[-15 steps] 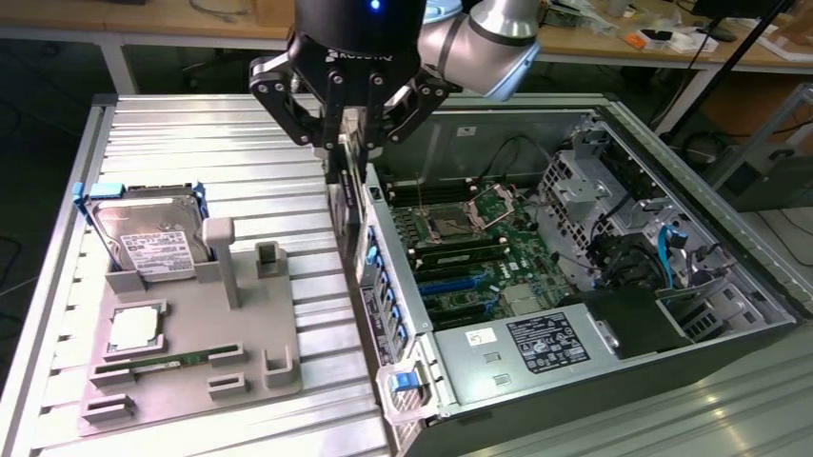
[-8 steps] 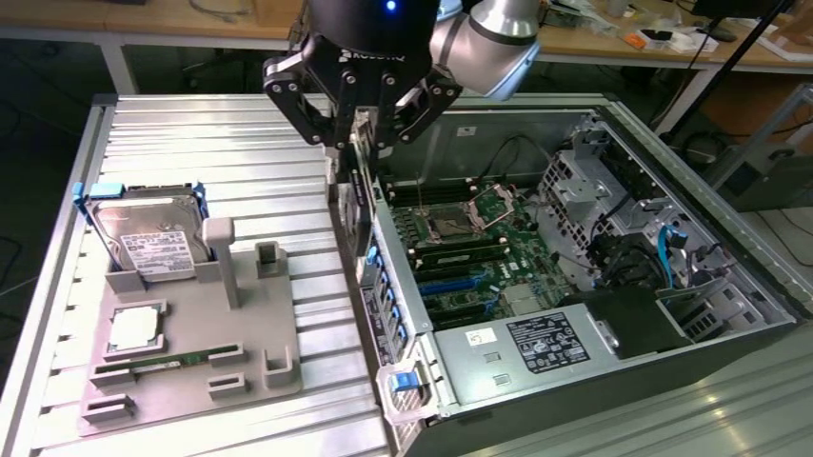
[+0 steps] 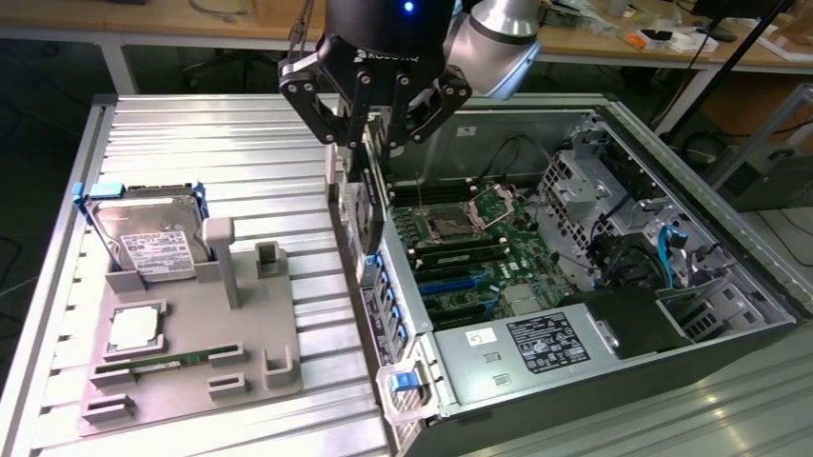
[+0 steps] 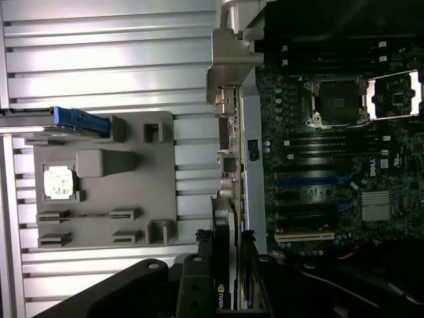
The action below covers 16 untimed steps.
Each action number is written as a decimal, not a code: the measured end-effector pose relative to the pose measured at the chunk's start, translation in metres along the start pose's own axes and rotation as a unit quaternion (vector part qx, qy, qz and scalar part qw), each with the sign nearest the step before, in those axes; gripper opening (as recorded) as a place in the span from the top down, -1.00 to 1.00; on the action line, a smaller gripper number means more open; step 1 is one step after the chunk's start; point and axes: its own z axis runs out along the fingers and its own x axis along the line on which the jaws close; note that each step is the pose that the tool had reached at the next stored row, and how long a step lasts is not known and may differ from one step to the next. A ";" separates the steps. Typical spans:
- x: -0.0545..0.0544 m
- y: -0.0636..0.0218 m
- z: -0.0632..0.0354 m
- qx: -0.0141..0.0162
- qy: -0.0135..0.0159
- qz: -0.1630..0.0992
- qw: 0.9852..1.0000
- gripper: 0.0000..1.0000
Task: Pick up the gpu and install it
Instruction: 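Pick up the gpu and move the gpu toward the slot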
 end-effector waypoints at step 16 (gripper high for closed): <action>-0.020 0.0011 0.0002 0.000 0.000 0.000 1.000 0.47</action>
